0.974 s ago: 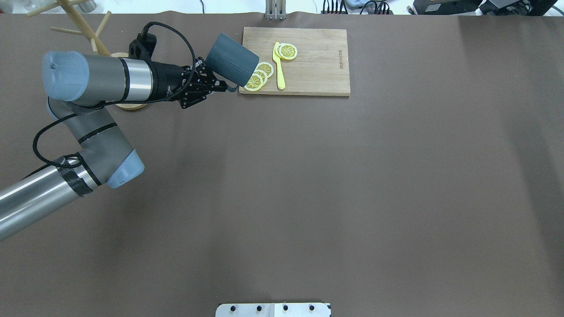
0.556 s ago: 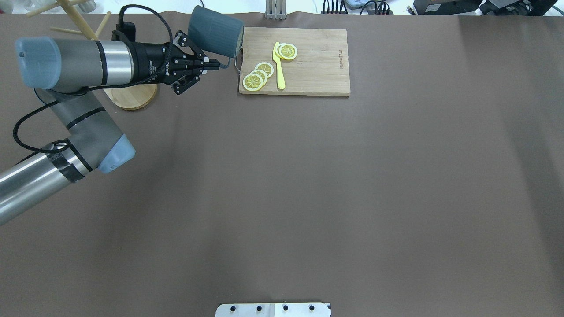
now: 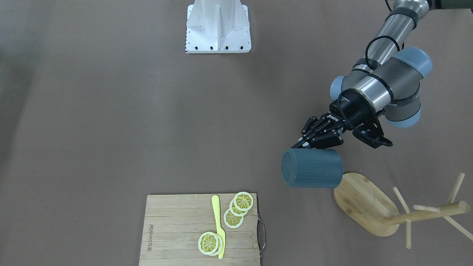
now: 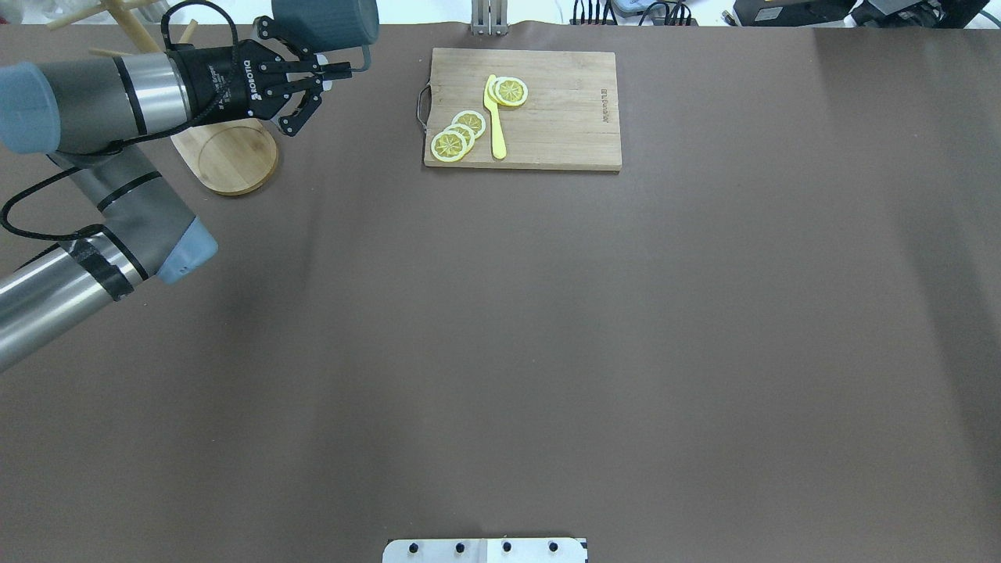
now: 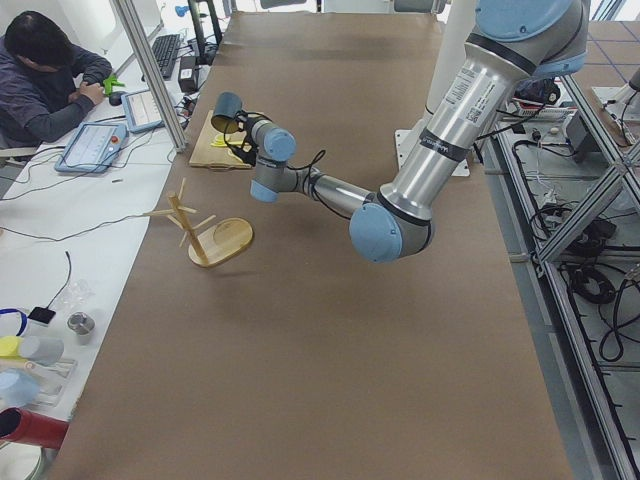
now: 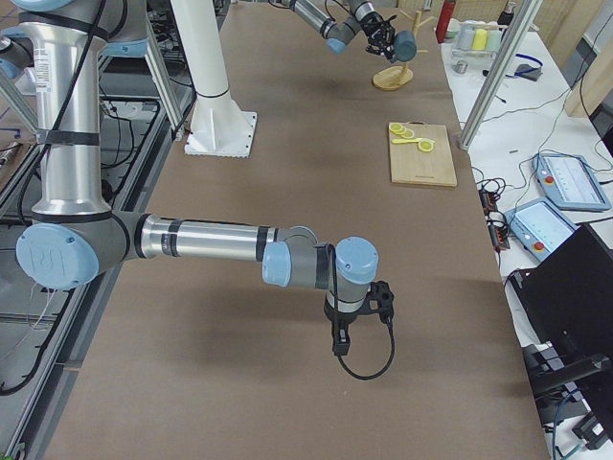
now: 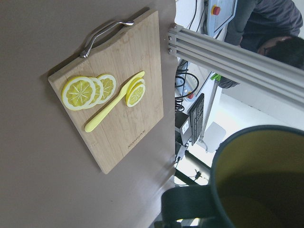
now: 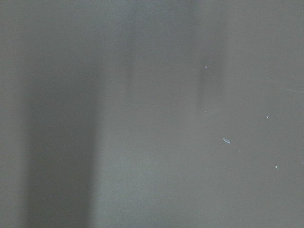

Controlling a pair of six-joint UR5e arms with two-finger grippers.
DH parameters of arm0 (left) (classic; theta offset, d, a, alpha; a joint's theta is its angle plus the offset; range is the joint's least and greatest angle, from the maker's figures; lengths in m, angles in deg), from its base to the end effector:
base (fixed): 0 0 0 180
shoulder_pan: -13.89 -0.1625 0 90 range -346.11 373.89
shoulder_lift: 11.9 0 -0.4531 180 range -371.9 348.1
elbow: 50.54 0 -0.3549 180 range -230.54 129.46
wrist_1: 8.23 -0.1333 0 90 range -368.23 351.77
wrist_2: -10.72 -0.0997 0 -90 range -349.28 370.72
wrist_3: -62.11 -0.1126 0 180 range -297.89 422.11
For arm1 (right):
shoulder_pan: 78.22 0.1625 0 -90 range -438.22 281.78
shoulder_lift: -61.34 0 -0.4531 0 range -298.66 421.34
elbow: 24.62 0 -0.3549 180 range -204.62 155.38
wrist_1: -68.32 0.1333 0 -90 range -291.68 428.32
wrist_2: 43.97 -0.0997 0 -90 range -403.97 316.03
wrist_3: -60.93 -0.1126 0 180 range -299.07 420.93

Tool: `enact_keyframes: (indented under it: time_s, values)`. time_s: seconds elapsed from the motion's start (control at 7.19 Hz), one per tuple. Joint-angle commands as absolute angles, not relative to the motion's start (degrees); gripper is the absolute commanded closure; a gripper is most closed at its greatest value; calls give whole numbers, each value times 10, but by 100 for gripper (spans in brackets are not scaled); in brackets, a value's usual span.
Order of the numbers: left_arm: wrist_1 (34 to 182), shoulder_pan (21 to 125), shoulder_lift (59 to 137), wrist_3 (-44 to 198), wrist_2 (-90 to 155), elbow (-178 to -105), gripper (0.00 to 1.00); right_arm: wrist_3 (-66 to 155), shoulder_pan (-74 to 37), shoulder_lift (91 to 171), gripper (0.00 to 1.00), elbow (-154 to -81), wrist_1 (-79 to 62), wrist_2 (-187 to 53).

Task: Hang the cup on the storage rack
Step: 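Carry the mug with the left gripper up to the rack's top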

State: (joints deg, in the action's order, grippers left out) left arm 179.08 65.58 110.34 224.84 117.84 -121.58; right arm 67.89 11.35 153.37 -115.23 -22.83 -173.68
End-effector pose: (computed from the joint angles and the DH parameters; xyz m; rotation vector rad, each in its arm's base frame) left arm 0.3261 -0.5743 0.3330 -0.5944 2.0102 -1.1311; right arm 0.0581 -0.4349 0.7151 -0.0035 -0.6946 -0.1082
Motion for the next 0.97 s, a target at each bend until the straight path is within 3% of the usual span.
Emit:
enact_keyframes:
  time_s: [0.0,0.83]
  values:
    - [1844,667,1107,2370,1109,-1172,100,679,114,1534,0,-1152,-228,-1734]
    - [1992,704,1107,2404,1104,-1022,100,679,113,1532,0,-1156,-227,-1733]
